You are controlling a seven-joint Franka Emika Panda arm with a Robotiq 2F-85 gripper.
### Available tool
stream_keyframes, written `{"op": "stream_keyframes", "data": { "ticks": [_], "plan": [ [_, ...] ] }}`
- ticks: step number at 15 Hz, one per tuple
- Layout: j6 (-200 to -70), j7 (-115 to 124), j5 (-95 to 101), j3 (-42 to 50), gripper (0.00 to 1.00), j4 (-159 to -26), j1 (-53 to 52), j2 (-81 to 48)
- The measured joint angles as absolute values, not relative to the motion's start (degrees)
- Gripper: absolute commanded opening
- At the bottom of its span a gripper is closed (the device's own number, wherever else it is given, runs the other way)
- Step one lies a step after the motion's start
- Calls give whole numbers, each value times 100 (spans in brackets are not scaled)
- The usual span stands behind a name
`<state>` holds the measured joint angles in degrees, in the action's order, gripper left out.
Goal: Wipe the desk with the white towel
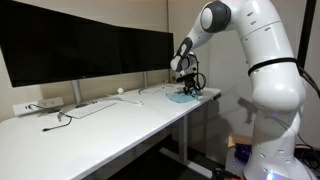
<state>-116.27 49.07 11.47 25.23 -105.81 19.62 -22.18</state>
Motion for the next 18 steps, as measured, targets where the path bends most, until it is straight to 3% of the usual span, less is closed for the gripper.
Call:
{"op": "stream_keyframes", "data": {
  "ticks": [18],
  "plan": [
    [-9358, 6319, 779, 2717, 7, -6900, 2766, -4687]
  ]
}}
